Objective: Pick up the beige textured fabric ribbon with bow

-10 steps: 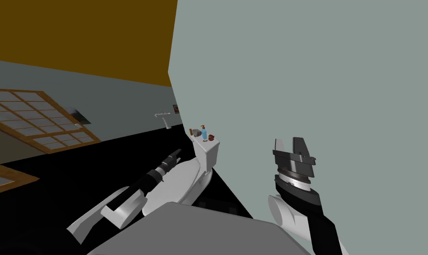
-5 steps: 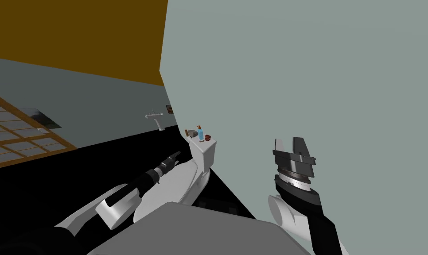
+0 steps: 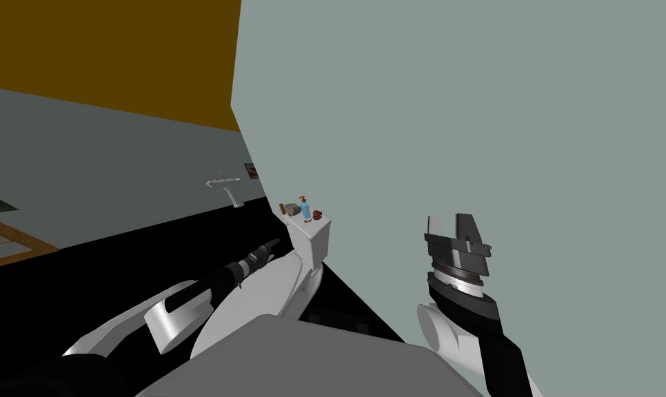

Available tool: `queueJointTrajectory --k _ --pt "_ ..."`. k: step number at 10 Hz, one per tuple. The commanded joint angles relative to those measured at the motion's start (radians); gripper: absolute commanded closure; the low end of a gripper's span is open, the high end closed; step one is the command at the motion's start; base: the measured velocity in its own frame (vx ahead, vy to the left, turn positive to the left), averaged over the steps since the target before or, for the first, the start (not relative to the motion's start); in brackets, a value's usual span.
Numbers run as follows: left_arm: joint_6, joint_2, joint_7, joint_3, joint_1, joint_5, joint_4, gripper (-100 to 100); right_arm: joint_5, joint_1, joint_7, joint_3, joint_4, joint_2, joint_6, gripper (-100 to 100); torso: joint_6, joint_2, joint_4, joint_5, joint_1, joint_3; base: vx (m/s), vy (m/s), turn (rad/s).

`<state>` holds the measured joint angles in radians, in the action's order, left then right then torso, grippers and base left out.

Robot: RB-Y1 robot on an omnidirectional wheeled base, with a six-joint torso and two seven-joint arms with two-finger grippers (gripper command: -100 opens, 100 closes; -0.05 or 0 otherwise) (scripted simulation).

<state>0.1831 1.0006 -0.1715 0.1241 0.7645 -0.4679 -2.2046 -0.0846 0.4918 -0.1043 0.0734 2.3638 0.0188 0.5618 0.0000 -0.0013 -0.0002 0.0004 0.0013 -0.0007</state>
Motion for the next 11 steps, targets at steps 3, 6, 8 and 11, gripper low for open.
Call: queueJointTrajectory --k 3,6,8,11 --pt "0.048 0.107 -0.015 0.007 0.021 -0.047 0.013 -100 0.0 0.0 0.0 0.0 0.0 0.0 0.0 0 0.0 0.0 0.0 0.0 0.0 0.0 -0.005 0.004 -0.18" --pt "0.078 0.192 -0.023 0.011 0.033 -0.079 0.023 -100 0.0 0.0 0.0 0.0 0.0 0.0 0.0 0 0.0 0.0 0.0 0.0 0.0 0.0 -0.001 0.0 -0.139" --pt "0.107 0.246 -0.031 0.014 0.045 -0.112 0.034 -100 0.0 0.0 0.0 0.0 0.0 0.0 0.0 0 -0.002 0.0 0.0 0.0 0.0 0.0 0.001 -0.003 -0.142" --pt "0.135 0.323 -0.037 0.017 0.057 -0.145 0.046 -100 0.0 0.0 0.0 0.0 0.0 0.0 0.0 0 -0.002 0.0 0.0 0.0 0.0 0.0 0.002 0.001 -0.117"
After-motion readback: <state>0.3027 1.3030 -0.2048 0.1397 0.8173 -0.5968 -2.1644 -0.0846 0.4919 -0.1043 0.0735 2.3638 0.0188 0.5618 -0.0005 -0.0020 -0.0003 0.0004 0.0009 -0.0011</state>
